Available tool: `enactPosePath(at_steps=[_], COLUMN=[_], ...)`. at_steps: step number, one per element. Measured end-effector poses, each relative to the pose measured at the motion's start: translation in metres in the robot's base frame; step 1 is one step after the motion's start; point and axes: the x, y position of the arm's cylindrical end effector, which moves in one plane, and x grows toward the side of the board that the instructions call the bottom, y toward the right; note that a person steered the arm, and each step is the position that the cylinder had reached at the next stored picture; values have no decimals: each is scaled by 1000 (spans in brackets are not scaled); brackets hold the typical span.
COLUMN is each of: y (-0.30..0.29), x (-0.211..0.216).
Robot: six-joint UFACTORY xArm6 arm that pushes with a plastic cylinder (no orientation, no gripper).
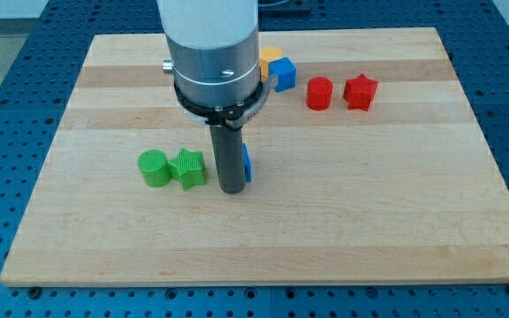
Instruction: Slide the triangle bottom right of the heart
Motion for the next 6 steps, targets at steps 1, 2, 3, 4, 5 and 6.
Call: enactPosePath(at_steps=[1, 2, 3, 4, 5, 6], y=[4, 5, 5, 5, 5, 4], x=[-27, -52, -70, -85, -95, -95])
